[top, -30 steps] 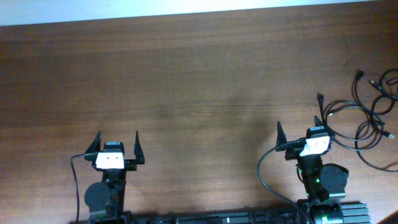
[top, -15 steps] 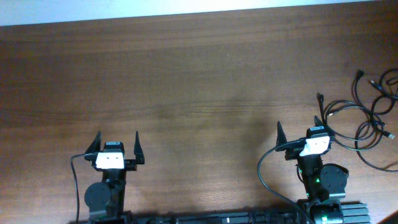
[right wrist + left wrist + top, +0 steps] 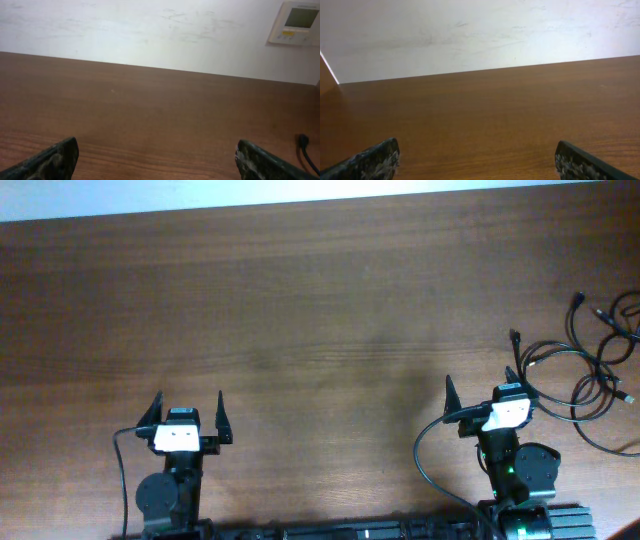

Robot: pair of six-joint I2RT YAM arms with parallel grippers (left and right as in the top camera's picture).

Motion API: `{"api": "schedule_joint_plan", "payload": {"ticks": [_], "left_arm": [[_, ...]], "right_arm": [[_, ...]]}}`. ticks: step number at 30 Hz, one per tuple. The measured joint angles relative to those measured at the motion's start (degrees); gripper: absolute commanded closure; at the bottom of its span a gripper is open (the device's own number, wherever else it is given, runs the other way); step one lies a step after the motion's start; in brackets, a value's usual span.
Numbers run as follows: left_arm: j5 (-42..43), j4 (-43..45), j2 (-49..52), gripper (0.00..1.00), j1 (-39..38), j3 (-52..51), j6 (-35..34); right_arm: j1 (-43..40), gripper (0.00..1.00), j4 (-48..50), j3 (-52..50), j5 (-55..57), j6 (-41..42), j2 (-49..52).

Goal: Untangle cables

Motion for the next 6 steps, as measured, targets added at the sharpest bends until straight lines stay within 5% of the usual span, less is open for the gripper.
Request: {"api": "schedule_joint_plan", "payload": {"ticks": [6], "left_arm": [[0.0,0.0,0.0,0.01,0.0,0.0,0.0]], "right_arm": [[0.0,0.01,0.0,0.0,0.0,0.0,0.0]]}}
